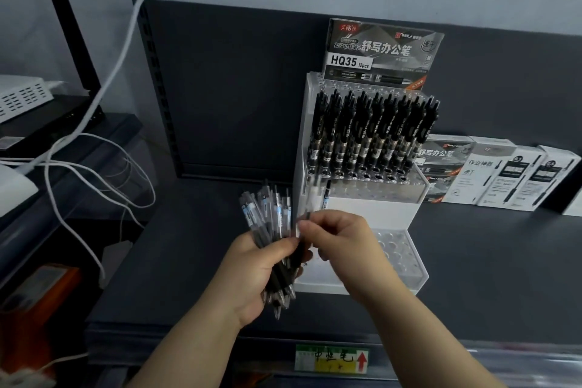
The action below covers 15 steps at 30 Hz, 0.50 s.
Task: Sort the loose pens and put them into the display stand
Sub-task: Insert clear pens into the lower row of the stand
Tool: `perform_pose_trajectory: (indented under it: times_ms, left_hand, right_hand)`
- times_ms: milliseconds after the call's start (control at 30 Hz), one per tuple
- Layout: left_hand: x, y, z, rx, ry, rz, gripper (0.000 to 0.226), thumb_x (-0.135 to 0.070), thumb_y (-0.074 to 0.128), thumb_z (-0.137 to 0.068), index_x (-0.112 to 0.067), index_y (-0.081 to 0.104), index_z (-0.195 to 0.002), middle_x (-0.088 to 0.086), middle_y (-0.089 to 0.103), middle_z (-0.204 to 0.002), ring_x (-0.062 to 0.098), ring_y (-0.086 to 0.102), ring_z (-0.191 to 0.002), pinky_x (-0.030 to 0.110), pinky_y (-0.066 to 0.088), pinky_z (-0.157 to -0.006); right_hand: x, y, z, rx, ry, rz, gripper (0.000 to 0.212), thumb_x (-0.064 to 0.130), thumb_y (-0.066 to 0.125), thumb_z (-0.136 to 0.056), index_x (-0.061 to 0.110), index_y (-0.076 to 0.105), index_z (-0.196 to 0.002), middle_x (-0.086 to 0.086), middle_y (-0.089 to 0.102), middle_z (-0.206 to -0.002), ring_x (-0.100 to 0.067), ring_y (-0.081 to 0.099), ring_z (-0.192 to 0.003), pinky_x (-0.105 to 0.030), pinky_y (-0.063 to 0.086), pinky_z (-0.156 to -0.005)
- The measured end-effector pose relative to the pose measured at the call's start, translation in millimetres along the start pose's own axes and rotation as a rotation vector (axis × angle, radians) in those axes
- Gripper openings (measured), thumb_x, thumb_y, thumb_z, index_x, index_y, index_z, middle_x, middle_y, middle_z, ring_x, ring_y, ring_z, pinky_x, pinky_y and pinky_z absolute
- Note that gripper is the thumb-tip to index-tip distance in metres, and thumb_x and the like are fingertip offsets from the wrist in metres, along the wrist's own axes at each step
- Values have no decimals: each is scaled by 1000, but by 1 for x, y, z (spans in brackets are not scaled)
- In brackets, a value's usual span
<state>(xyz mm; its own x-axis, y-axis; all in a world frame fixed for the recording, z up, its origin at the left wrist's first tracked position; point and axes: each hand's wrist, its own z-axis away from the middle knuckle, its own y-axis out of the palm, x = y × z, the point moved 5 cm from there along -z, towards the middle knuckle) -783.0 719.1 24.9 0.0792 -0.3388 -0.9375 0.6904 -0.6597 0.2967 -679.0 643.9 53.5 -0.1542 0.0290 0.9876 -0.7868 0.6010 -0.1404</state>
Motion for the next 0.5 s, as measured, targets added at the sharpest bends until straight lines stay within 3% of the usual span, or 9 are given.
perform_pose_trajectory:
  times_ms: [133,267,367,500]
  left_hand:
    - [2,-8,-6,-104,-29,95,6,-3,59,-87,-4,65,-86,12,73,-80,25,70,-76,40,55,-73]
    - [2,-9,-9,-160,-46,159,5,-7,61,-87,-4,64,-84,5,68,-64,18,67,-62,35,58,-63]
    - [3,-6,-10,-167,-55,182,5,-9,61,-88,-5,63,-86,4,67,-63,15,66,-59,33,58,-61]
    - [1,-3,-11,-159,-54,195,4,-7,59,-89,-5,63,-87,4,67,-63,15,66,-58,33,57,-61]
  right_hand:
    - [0,-28,-3,-206,-25,-97,16,10,62,-88,21,71,-79,-2,62,-62,-10,47,-52,-20,39,-45]
    - [2,-53,-5,-368,-107,109,11,16,59,-91,24,64,-98,8,63,-67,1,54,-53,-14,44,-53]
    - [-7,-53,-9,-394,-120,247,12,20,61,-90,22,57,-101,10,68,-84,0,62,-74,-13,46,-61]
    - [-16,-46,-16,-365,-119,389,7,22,62,-89,23,56,-91,10,66,-81,2,59,-74,-6,41,-57]
